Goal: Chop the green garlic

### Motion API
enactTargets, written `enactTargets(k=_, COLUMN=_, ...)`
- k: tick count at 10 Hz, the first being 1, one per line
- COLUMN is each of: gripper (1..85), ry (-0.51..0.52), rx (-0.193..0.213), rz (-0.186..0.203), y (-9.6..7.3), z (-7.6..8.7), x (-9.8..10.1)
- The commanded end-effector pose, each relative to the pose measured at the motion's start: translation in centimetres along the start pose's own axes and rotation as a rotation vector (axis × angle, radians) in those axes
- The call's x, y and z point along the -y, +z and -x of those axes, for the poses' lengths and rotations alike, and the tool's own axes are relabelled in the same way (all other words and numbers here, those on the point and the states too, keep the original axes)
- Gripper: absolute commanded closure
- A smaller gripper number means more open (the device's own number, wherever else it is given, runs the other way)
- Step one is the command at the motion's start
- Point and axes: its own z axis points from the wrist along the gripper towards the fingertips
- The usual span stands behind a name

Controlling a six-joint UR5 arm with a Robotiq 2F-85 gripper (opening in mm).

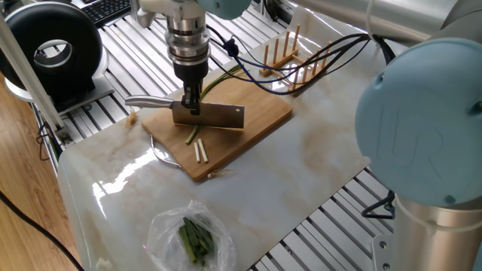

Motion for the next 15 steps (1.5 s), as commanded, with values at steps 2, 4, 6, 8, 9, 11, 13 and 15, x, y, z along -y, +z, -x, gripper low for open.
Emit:
enactTargets(k=2, gripper=84.3, ry=0.006, rx=-0.006, rz=0.041, y=-2.0, z=-0.7, x=-0.5)
enactTargets(k=4, gripper=84.3, ry=0.024, rx=0.0, rz=0.046, y=-2.2, z=-0.5, x=-1.1)
enactTargets(k=6, gripper=84.3, ry=0.041, rx=-0.012, rz=0.044, y=-3.5, z=-0.9, x=-1.9)
enactTargets(k=8, gripper=84.3, ry=0.046, rx=-0.019, rz=0.041, y=-4.4, z=-1.4, x=-2.0)
enactTargets(k=9, gripper=84.3, ry=0.063, rx=-0.017, rz=0.024, y=-4.3, z=-1.5, x=-1.4)
enactTargets(k=11, gripper=84.3, ry=0.079, rx=-0.014, rz=0.011, y=-3.4, z=-1.5, x=-0.5)
enactTargets(k=13, gripper=84.3, ry=0.094, rx=-0.017, rz=0.019, y=-2.6, z=-1.4, x=-0.4)
enactTargets(k=15, gripper=84.3, ry=0.113, rx=-0.026, rz=0.018, y=-1.8, z=-1.4, x=-0.6)
